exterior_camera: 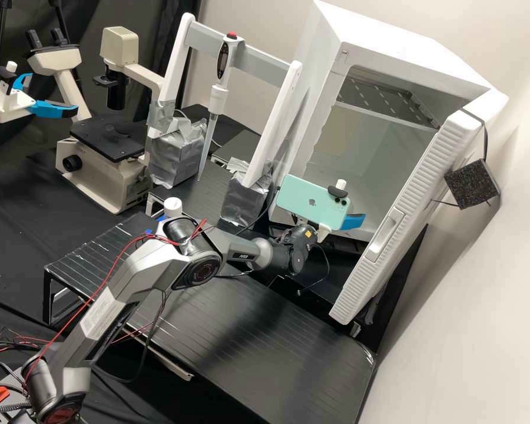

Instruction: Move the petri dish to the microscope

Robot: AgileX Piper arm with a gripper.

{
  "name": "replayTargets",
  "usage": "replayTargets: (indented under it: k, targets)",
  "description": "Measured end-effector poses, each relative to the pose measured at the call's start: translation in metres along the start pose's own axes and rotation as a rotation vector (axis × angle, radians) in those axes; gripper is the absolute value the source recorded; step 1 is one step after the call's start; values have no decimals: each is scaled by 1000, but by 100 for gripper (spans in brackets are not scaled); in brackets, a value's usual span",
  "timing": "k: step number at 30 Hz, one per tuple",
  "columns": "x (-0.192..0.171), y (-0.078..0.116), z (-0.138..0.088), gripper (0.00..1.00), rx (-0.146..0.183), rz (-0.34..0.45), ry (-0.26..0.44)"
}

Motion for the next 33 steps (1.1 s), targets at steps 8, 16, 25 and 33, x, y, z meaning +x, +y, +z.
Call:
replayTargets:
  k: [8, 16, 25, 33]
  targets:
    - [2, 2, -1, 0, -22, -7, -9]
    - [4, 3, -1, 0, -47, -14, -2]
    - [5, 3, -1, 0, -54, -18, -11]
    - [5, 3, 0, 0, -54, -18, -13]
